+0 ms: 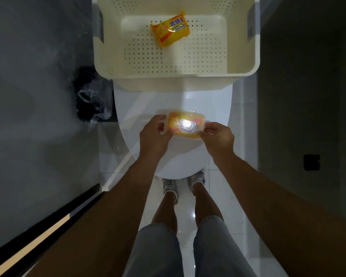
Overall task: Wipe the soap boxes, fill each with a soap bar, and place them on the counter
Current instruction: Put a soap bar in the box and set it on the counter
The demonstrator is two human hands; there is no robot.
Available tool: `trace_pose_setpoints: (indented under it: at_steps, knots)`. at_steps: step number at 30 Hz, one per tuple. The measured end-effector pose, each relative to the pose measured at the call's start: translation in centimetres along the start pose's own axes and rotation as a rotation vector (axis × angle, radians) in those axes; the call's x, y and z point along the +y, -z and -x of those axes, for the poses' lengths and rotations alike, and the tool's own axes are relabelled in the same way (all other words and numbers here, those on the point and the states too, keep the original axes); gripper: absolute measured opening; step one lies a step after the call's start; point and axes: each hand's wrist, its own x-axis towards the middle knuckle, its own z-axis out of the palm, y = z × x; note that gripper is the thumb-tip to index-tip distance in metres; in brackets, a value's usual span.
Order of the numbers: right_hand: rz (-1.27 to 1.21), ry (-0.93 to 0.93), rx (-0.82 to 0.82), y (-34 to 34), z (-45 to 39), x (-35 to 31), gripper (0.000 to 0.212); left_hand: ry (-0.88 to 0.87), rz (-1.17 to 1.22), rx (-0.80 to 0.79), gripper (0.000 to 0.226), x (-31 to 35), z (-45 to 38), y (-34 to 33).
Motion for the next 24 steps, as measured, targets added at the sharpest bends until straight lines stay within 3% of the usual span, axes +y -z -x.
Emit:
trace_pose_setpoints:
  at_steps: [5, 11, 24]
  knots:
    - [-0.15, -0.053, 0.082, 0.8, 1.2, 0.7, 0.031, -0.005, 0.069, 0.013, 0.041, 0.4, 1.2, 0.0]
    - [-0.229, -0.056, 0.098, 3.8, 3.6, -2.0, 0.025, -0.047, 0.206, 0.019, 0.042, 3.7, 3.7, 1.8]
    - [-0.684, 0.215, 0.096, 18.0, 13.5, -14.9, 0.029, -0.352, 0.431, -0.099, 0.031, 22.7, 11.4, 10.0]
